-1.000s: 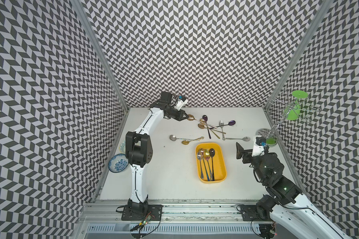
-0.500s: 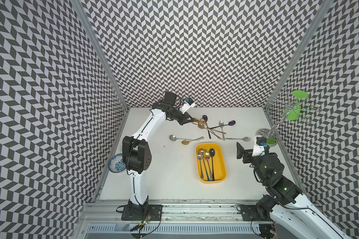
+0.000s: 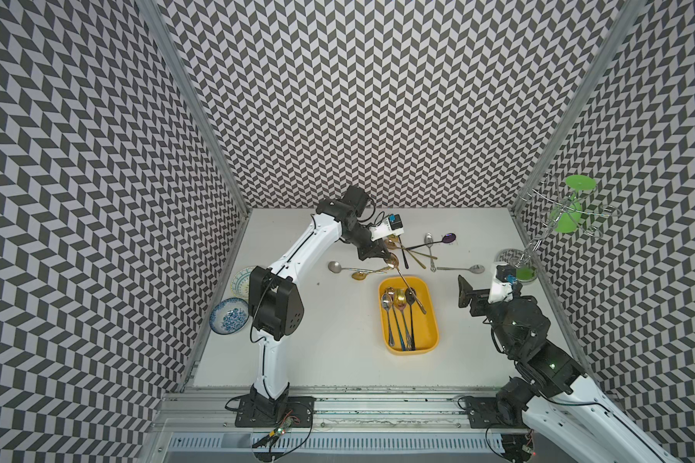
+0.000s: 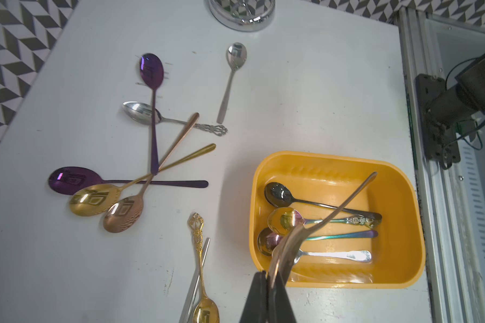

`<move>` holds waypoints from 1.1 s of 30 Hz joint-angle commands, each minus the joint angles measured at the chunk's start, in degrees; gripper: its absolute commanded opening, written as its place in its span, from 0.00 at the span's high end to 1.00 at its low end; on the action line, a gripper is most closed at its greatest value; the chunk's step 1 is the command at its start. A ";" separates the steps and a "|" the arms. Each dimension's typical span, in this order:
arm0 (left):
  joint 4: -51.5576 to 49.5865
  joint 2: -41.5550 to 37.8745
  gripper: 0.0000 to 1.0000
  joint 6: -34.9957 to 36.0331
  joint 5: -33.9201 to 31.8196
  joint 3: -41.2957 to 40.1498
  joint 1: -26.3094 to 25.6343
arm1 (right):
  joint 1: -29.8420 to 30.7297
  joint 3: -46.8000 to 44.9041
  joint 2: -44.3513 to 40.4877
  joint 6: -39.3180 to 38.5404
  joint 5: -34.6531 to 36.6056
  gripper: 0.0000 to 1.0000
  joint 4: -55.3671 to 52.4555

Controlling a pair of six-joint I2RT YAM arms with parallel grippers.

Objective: Put the spoon into the storage box
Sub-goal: Place the spoon in the storage box.

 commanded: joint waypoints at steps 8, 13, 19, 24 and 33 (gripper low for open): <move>-0.97 2.78 0.99 4.20 -7.02 -1.64 -6.86 | -0.34 -0.32 -0.65 -0.24 -1.02 0.00 3.14; -0.71 3.90 0.99 4.36 -8.76 -0.68 -9.35 | -0.42 -0.39 -0.24 -0.44 0.10 0.00 3.21; 0.17 4.39 0.87 3.73 -8.54 0.68 -10.35 | -0.42 -0.47 -0.60 -0.44 1.24 0.00 3.11; 4.44 2.55 0.67 1.38 -7.13 -0.99 -10.47 | -0.42 -0.45 -0.69 -0.49 0.91 0.00 2.94; 11.52 -4.04 0.46 -3.06 -4.43 -5.96 -9.86 | -0.34 0.55 0.23 0.53 0.96 0.00 1.83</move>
